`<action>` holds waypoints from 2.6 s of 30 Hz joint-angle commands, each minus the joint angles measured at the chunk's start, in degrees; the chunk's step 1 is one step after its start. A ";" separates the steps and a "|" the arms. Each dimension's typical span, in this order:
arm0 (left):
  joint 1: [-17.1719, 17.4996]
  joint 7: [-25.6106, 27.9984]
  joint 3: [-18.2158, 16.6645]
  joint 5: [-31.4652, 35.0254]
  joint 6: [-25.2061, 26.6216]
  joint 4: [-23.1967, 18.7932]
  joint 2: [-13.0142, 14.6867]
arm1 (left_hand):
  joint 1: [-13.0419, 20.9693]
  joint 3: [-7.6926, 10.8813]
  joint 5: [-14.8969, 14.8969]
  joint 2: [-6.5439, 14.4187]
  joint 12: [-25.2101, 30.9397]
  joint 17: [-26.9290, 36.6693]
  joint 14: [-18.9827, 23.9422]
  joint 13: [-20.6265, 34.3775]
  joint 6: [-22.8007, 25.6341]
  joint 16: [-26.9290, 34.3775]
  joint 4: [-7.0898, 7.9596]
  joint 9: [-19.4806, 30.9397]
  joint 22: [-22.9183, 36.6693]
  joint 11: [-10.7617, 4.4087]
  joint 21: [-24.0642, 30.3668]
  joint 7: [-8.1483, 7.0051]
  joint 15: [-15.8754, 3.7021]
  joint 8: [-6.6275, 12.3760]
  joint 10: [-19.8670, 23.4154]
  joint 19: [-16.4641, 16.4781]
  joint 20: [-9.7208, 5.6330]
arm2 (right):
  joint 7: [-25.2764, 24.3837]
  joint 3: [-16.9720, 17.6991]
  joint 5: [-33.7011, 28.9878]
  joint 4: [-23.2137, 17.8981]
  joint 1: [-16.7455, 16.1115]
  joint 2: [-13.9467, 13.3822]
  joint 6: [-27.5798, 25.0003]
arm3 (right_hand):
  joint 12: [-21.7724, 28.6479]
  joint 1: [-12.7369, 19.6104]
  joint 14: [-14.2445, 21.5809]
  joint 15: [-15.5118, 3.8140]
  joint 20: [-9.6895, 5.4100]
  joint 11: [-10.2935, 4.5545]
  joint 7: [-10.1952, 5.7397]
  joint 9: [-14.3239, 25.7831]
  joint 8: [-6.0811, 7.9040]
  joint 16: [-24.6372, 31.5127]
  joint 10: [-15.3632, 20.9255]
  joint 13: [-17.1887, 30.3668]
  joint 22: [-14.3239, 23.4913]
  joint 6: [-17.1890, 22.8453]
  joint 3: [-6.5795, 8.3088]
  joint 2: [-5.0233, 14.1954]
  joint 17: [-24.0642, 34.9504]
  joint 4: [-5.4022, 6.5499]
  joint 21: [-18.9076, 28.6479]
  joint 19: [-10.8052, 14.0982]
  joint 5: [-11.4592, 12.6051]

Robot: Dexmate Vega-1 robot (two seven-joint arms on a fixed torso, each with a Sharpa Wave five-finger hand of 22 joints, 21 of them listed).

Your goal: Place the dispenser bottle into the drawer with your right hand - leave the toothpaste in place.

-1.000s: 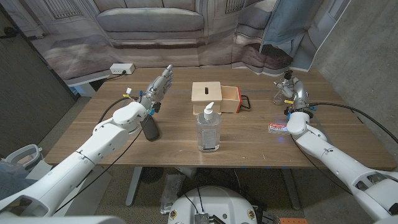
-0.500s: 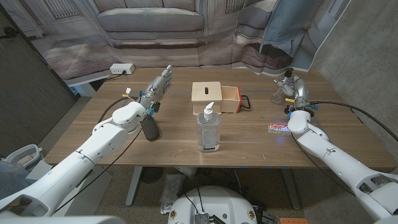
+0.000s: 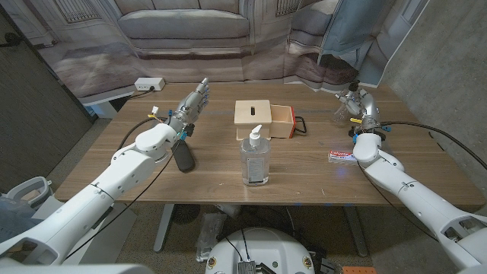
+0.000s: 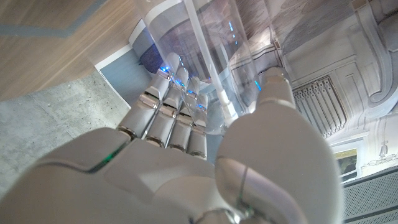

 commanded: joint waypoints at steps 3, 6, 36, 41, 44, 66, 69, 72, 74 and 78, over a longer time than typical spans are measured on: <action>0.13 0.19 -0.19 0.10 -0.01 0.05 0.06 | 0.18 -0.40 -0.12 0.36 -0.06 0.06 -0.08 0.20 0.15 -0.07 -0.04 0.26 0.31 -0.13 0.12 0.06 -0.05 -0.12 -0.12 -0.66 -0.56 | 0.42 0.98 -0.90 -2.47 -0.90 -0.84 -1.26 | -0.31 3.89 0.74 -4.97 -4.38 0.01 -2.96 0.08 -0.23 -0.24 0.48 0.04 0.33 3.53 0.04 4.60 0.23 0.39 0.25 -0.13 -0.45; 0.16 0.12 -0.17 0.08 -0.26 0.31 -0.09 | 0.21 -0.44 -0.12 0.38 -0.07 0.06 -0.27 0.20 0.12 -0.14 -0.04 0.26 0.31 -0.12 0.12 0.04 -0.03 -0.13 -0.14 -0.66 -0.58 | 0.20 0.95 -1.64 -3.04 -0.95 -1.14 -2.09 | -0.40 3.94 0.85 -5.07 -4.39 0.04 -2.92 0.09 -0.31 -0.27 0.59 0.05 0.34 3.67 -0.01 4.65 0.23 0.42 0.28 -0.11 -0.53; 1.42 0.18 -0.59 -0.13 -0.59 -0.27 0.36 | 0.47 -0.89 -0.18 0.65 -0.07 0.09 0.72 0.20 0.15 0.16 -0.03 0.26 0.33 -0.04 0.59 0.28 0.32 -0.14 -0.11 0.63 -0.84 | 3.19 4.14 -0.96 -12.23 -4.46 -4.57 -6.76 | -1.03 3.95 1.31 -5.60 -4.48 -0.40 -3.26 0.26 -0.92 -0.65 1.73 0.13 0.42 4.80 -0.41 5.55 0.25 0.99 0.09 -0.83 -1.23; 1.65 0.21 -0.63 -0.25 -0.53 -0.31 0.41 | 0.50 -0.95 -0.18 0.67 -0.05 0.10 0.89 0.20 0.19 0.20 -0.03 0.26 0.33 -0.05 0.58 0.36 0.32 -0.12 -0.07 0.64 -0.87 | 3.85 4.58 -0.49 -13.61 -4.94 -4.67 -7.22 | -1.12 3.94 1.36 -5.59 -4.54 -0.43 -3.36 0.28 -1.03 -0.71 1.84 0.14 0.43 4.86 -0.48 5.62 0.24 1.05 0.11 -0.81 -1.32; 1.82 0.26 -0.69 -0.31 -0.48 -0.42 0.49 | 0.52 -0.98 -0.19 0.68 -0.06 0.10 0.72 0.20 0.18 0.13 -0.03 0.26 0.34 -0.07 0.58 0.31 0.28 -0.13 -0.10 0.67 -0.91 | 4.26 4.67 -0.31 -14.07 -4.95 -4.57 -7.34 | -1.18 3.87 1.51 -5.62 -4.53 -0.45 -3.34 0.30 -1.08 -0.69 1.91 0.15 0.44 4.95 -0.54 5.69 0.24 1.14 0.14 -0.74 -1.39; 1.55 -0.05 -0.49 -0.51 -0.81 0.15 0.06 | 0.71 -1.25 -0.21 0.81 -0.04 0.13 0.85 0.20 0.34 0.09 -0.06 0.26 0.36 -0.04 0.54 0.32 0.32 -0.09 -0.01 0.74 -0.87 | 7.62 5.38 1.03 -15.87 -4.79 -4.63 -5.77 | -1.68 3.98 1.75 -5.46 -4.43 -0.30 -3.16 0.40 -1.63 -0.86 2.36 0.20 0.48 5.17 -0.35 7.25 0.33 1.59 0.30 -0.55 -1.93; 1.41 -0.08 -0.40 -0.40 -0.95 0.33 -0.04 | 0.76 -1.30 -0.21 0.84 -0.05 0.13 0.88 0.20 0.36 0.09 -0.07 0.26 0.36 -0.12 0.55 0.37 0.26 -0.08 -0.03 0.80 -0.91 | 8.29 5.41 1.17 -15.84 -4.69 -4.79 -5.18 | -1.83 4.03 1.68 -5.52 -4.44 -0.32 -3.14 0.41 -1.71 -0.92 2.18 0.20 0.48 5.16 -0.35 7.31 0.33 1.59 0.27 -0.65 -2.01; 1.24 -0.21 -0.33 -0.35 -1.00 0.43 -0.07 | 0.80 -1.34 -0.21 0.85 -0.06 0.13 0.91 0.20 0.34 0.09 -0.08 0.26 0.36 -0.14 0.51 0.34 0.23 -0.09 -0.03 0.72 -0.79 | 9.03 5.40 1.31 -16.05 -4.59 -4.96 -5.21 | -1.90 4.08 1.40 -5.52 -4.49 -0.37 -3.23 0.41 -1.84 -1.08 2.24 0.21 0.48 5.05 -0.36 7.38 0.32 1.58 0.20 -0.84 -2.11; 1.16 -0.20 -0.28 -0.24 -1.14 0.47 -0.14 | 0.81 -1.36 -0.21 0.86 -0.08 0.13 0.70 0.20 0.27 0.00 -0.08 0.26 0.36 -0.10 0.50 0.30 0.29 -0.12 -0.09 0.70 -0.74 | 9.29 5.37 1.26 -16.19 -4.55 -5.04 -5.27 | -2.01 4.10 1.40 -5.47 -4.54 -0.27 -3.24 0.42 -1.92 -1.09 2.12 0.22 0.48 4.99 -0.37 7.44 0.33 1.59 0.16 -0.95 -2.18; 1.09 -0.02 -0.24 -0.16 -0.77 0.20 -0.02 | 0.85 -1.41 -0.22 0.88 -0.11 0.13 0.63 0.20 0.28 -0.03 -0.08 0.26 0.36 -0.09 0.46 0.31 0.23 -0.12 -0.16 0.62 -0.70 | 9.60 5.41 1.23 -16.31 -4.56 -5.08 -4.80 | -2.11 4.18 1.34 -5.60 -4.54 -0.28 -3.12 0.43 -2.01 -1.15 2.12 0.23 0.48 5.02 -0.35 7.58 0.34 1.59 0.15 -0.98 -2.29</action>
